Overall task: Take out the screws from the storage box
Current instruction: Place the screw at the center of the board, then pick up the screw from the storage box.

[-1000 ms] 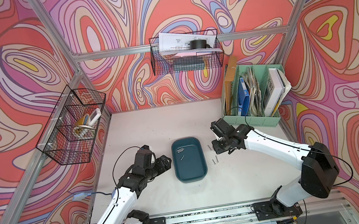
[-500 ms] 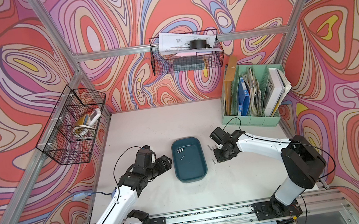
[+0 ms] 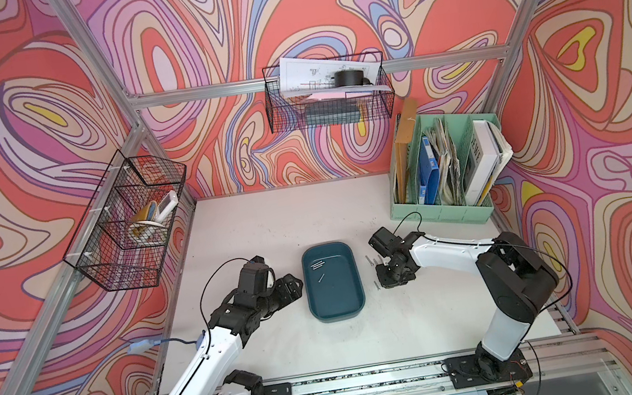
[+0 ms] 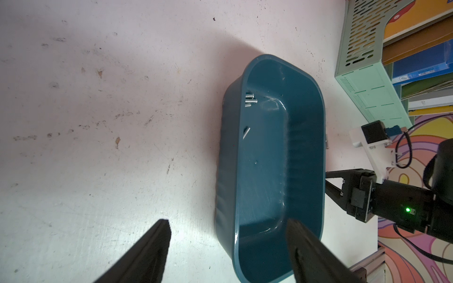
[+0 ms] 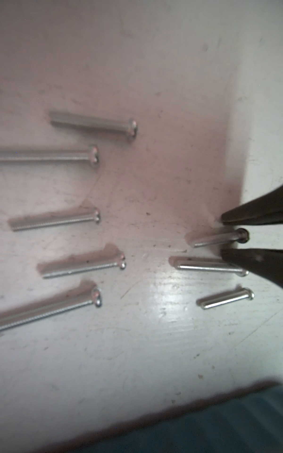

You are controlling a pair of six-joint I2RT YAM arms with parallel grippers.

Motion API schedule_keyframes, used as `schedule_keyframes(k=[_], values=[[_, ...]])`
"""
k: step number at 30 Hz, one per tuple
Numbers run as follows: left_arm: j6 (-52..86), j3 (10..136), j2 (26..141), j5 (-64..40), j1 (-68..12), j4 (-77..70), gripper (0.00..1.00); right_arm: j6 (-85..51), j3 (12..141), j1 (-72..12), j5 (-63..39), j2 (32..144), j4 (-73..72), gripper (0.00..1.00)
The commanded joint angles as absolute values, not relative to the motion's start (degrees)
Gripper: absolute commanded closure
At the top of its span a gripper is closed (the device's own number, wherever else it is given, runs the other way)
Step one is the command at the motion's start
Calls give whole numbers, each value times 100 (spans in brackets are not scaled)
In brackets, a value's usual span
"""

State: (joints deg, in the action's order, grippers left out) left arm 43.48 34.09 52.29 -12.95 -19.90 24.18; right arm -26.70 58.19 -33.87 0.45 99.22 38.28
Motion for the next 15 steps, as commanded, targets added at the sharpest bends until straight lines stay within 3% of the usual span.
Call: schedule_keyframes(k=[1, 4, 15], values=[[4333, 3358, 5264, -1353, -2004, 2328, 20, -2740, 5782, -3362, 43, 9898, 3853, 74], [4315, 3388, 5239, -1344, -2007, 2345, 20, -2764, 5866, -3357, 31, 9671, 3961, 69], [4298, 3460, 5295, -1352, -2009, 2344, 20, -3774, 6728, -3432, -341, 8559, 4387, 68]])
